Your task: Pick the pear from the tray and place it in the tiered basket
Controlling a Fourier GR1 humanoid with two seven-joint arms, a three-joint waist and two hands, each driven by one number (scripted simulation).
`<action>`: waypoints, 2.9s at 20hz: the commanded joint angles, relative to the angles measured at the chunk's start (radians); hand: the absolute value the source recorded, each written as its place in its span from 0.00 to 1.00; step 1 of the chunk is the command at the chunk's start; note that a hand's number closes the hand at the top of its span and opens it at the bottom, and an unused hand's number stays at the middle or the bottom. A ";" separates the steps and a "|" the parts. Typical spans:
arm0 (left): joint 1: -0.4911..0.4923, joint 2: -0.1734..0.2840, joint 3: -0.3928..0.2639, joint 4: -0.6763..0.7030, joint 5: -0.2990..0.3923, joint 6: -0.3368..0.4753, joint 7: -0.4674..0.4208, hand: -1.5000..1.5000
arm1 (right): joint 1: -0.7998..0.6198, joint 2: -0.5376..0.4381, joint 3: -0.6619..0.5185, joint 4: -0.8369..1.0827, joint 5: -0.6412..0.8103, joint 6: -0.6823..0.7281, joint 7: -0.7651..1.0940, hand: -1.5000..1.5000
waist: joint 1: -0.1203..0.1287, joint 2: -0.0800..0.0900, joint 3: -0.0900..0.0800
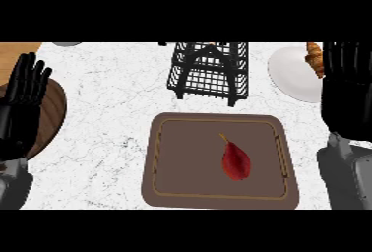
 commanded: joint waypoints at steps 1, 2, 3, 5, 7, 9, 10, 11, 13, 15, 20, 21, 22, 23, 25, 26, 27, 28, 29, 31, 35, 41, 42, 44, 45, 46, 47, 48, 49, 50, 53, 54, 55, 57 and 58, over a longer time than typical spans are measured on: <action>0.038 -0.021 -0.035 -0.031 -0.046 0.041 0.099 0.50 | 0.014 -0.019 0.016 -0.033 0.062 -0.051 0.068 1.00 | -0.005 -0.009 -0.012; 0.123 -0.048 -0.058 0.056 -0.060 0.034 0.028 0.50 | 0.019 -0.072 0.016 -0.013 0.109 -0.055 0.083 1.00 | -0.007 -0.008 -0.013; 0.146 -0.058 -0.084 0.063 -0.082 0.067 0.080 0.50 | 0.048 -0.085 0.016 0.007 0.148 -0.072 0.075 1.00 | -0.008 -0.007 -0.013; 0.218 -0.101 -0.117 0.169 -0.104 0.102 0.104 0.50 | 0.080 -0.151 0.040 0.017 0.227 -0.082 0.129 1.00 | -0.028 -0.002 -0.016; 0.240 -0.090 -0.089 0.168 -0.064 0.087 0.124 0.50 | 0.202 -0.259 -0.066 0.163 0.371 -0.220 0.201 1.00 | -0.096 0.030 -0.032; 0.265 -0.134 -0.118 0.199 -0.079 0.120 0.141 0.50 | 0.220 -0.078 -0.154 0.154 0.267 -0.393 0.251 0.00 | -0.076 0.003 -0.014; 0.290 -0.162 -0.155 0.197 -0.093 0.122 0.133 0.50 | 0.242 -0.028 -0.131 0.129 0.280 -0.436 0.252 0.00 | -0.053 -0.006 -0.014; 0.297 -0.172 -0.176 0.198 -0.120 0.139 0.134 0.50 | 0.271 0.004 -0.120 0.061 0.296 -0.478 0.239 0.00 | -0.049 -0.013 -0.013; 0.313 -0.207 -0.210 0.190 -0.139 0.146 0.122 0.50 | 0.376 0.053 -0.073 -0.027 0.339 -0.496 0.161 0.00 | -0.026 -0.012 -0.012; 0.273 -0.225 -0.203 0.247 -0.165 0.165 0.111 0.50 | 0.467 0.063 0.030 -0.229 0.395 -0.494 0.252 0.00 | -0.024 -0.012 -0.013; 0.256 -0.203 -0.188 0.252 -0.147 0.133 0.136 0.50 | 0.564 -0.102 0.184 -0.307 0.542 -0.366 0.558 0.00 | -0.024 -0.010 -0.017; 0.258 -0.191 -0.188 0.236 -0.141 0.123 0.159 0.50 | 0.570 -0.142 0.195 -0.320 0.545 -0.322 0.630 0.00 | -0.021 -0.010 -0.018; 0.292 -0.210 -0.202 0.227 -0.160 0.148 0.122 0.50 | 0.589 -0.188 0.207 -0.365 0.539 -0.269 0.690 0.00 | -0.020 -0.014 -0.019; 0.294 -0.188 -0.196 0.211 -0.151 0.130 0.145 0.50 | 0.613 -0.219 0.228 -0.385 0.566 -0.244 0.734 0.00 | -0.018 -0.014 -0.019; 0.282 -0.200 -0.198 0.224 -0.148 0.125 0.135 0.50 | 0.567 -0.267 0.288 -0.398 0.663 -0.208 0.850 0.00 | 0.000 -0.008 -0.021; 0.270 -0.204 -0.195 0.244 -0.154 0.129 0.122 0.50 | 0.556 -0.315 0.290 -0.428 0.675 -0.157 0.908 0.00 | -0.004 -0.008 -0.023; 0.263 -0.181 -0.177 0.246 -0.150 0.121 0.128 0.50 | 0.578 -0.346 0.311 -0.445 0.718 -0.132 0.948 0.00 | -0.009 -0.009 -0.022; 0.266 -0.207 -0.206 0.211 -0.165 0.147 0.157 0.50 | 0.551 -0.354 0.333 -0.458 0.763 -0.116 1.014 0.00 | 0.001 -0.009 -0.020; 0.238 -0.214 -0.208 0.230 -0.174 0.150 0.155 0.50 | 0.518 -0.380 0.342 -0.451 0.776 -0.069 1.077 0.00 | 0.004 -0.005 -0.021; 0.248 -0.205 -0.193 0.247 -0.153 0.126 0.148 0.50 | 0.501 -0.429 0.359 -0.520 0.825 0.004 1.213 0.00 | 0.000 -0.008 -0.022; 0.229 -0.233 -0.213 0.237 -0.183 0.157 0.168 0.50 | 0.344 -0.343 0.484 -0.584 1.004 0.074 1.501 0.00 | 0.006 -0.008 -0.016; 0.245 -0.226 -0.208 0.246 -0.181 0.131 0.149 0.50 | 0.171 -0.141 0.599 -0.391 1.158 0.170 1.612 0.00 | 0.014 -0.005 -0.015; 0.250 -0.253 -0.216 0.244 -0.194 0.161 0.147 0.50 | 0.169 -0.139 0.588 -0.426 1.151 0.216 1.640 0.00 | 0.006 -0.007 -0.015; 0.268 -0.228 -0.217 0.227 -0.191 0.133 0.144 0.50 | 0.107 -0.076 0.617 -0.338 1.199 0.239 1.645 0.00 | 0.013 -0.007 -0.015; 0.251 -0.256 -0.218 0.247 -0.205 0.165 0.131 0.50 | 0.151 -0.078 0.627 -0.293 1.221 0.222 1.614 0.00 | 0.006 -0.006 -0.014; 0.272 -0.196 -0.172 0.217 -0.158 0.110 0.134 0.50 | 0.132 -0.066 0.627 -0.261 1.223 0.257 1.625 0.00 | 0.016 -0.007 -0.015; 0.266 -0.226 -0.203 0.241 -0.182 0.130 0.143 0.50 | 0.147 -0.033 0.682 -0.271 1.256 0.282 1.661 0.00 | 0.007 -0.008 -0.016; 0.284 -0.235 -0.223 0.176 -0.199 0.155 0.166 0.50 | 0.131 -0.036 0.612 -0.222 1.214 0.292 1.628 0.00 | 0.013 -0.008 -0.013; 0.253 -0.262 -0.227 0.229 -0.192 0.148 0.150 0.50 | 0.126 -0.012 0.639 -0.173 1.228 0.307 1.628 0.00 | 0.009 -0.004 -0.015; 0.290 -0.237 -0.224 0.216 -0.198 0.141 0.145 0.50 | 0.115 -0.007 0.608 -0.210 1.203 0.361 1.662 0.00 | 0.008 -0.008 -0.015; 0.286 -0.266 -0.221 0.261 -0.201 0.149 0.095 0.50 | 0.140 0.061 0.649 -0.125 1.263 0.331 1.642 0.00 | 0.001 -0.007 -0.014; 0.235 -0.274 -0.228 0.226 -0.224 0.187 0.187 0.50 | 0.124 0.071 0.609 -0.112 1.249 0.337 1.621 0.00 | -0.003 -0.007 -0.013; 0.255 -0.238 -0.194 0.229 -0.196 0.148 0.149 0.50 | 0.141 0.081 0.603 -0.087 1.263 0.319 1.601 0.00 | -0.001 -0.007 -0.013; 0.247 -0.253 -0.198 0.254 -0.209 0.157 0.135 0.50 | 0.065 0.140 0.558 -0.053 1.243 0.377 1.615 0.00 | 0.003 -0.006 -0.013; 0.255 -0.225 -0.165 0.248 -0.167 0.112 0.127 0.50 | 0.065 0.158 0.554 -0.113 1.227 0.427 1.647 0.00 | -0.001 -0.008 -0.013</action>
